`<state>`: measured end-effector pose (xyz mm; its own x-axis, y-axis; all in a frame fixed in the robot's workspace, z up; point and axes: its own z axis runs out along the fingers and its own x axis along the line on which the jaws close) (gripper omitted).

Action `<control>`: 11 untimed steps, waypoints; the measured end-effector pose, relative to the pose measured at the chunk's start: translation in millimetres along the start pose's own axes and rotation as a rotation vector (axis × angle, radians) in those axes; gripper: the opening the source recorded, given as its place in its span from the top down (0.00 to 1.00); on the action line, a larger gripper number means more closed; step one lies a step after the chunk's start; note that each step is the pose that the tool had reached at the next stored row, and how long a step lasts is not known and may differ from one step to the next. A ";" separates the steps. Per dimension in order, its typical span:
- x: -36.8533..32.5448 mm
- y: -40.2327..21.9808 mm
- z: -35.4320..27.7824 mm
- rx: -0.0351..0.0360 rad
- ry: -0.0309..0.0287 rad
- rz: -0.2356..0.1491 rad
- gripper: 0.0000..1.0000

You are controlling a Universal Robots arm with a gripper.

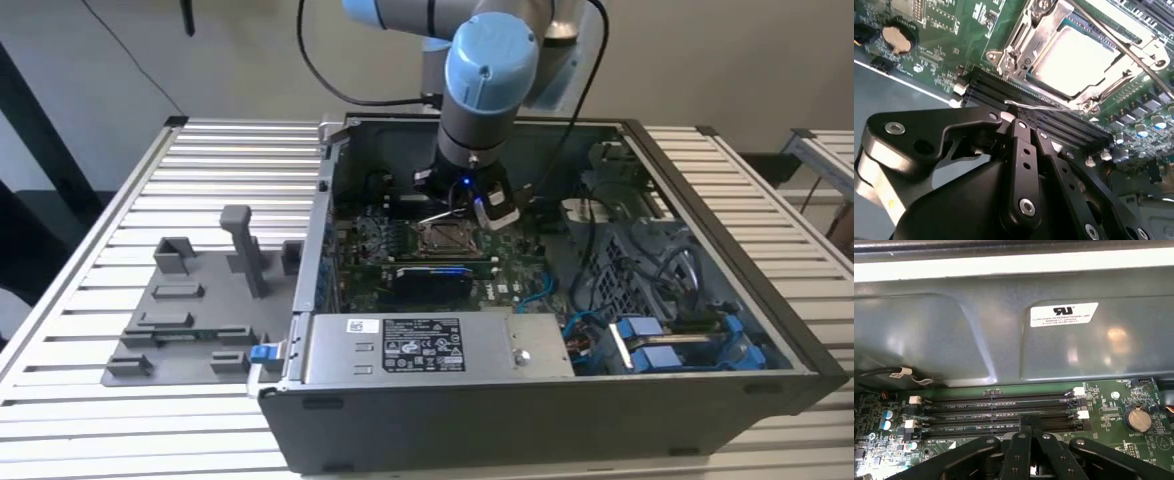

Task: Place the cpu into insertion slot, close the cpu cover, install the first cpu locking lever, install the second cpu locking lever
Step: 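Install the first cpu locking lever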

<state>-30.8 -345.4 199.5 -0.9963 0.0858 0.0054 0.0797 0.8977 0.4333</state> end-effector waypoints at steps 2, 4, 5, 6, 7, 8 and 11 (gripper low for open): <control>2.8 1.8 -4.4 -0.0004 0.0000 0.000 0.89; 7.7 3.2 -8.2 -0.0010 -0.0001 0.000 0.89; 10.9 3.2 -9.0 -0.0010 -0.0001 0.000 0.89; 14.0 3.2 -9.7 -0.0010 -0.0002 0.000 0.89; 17.1 3.2 -10.2 -0.0009 -0.0001 0.000 0.89; 20.7 3.0 -10.6 -0.0009 -0.0001 0.000 0.89; 34.0 1.9 -11.0 0.0000 -0.0002 0.000 0.89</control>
<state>-64.9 -345.5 210.5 -0.9963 0.0862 0.0054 0.0801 0.8977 0.4333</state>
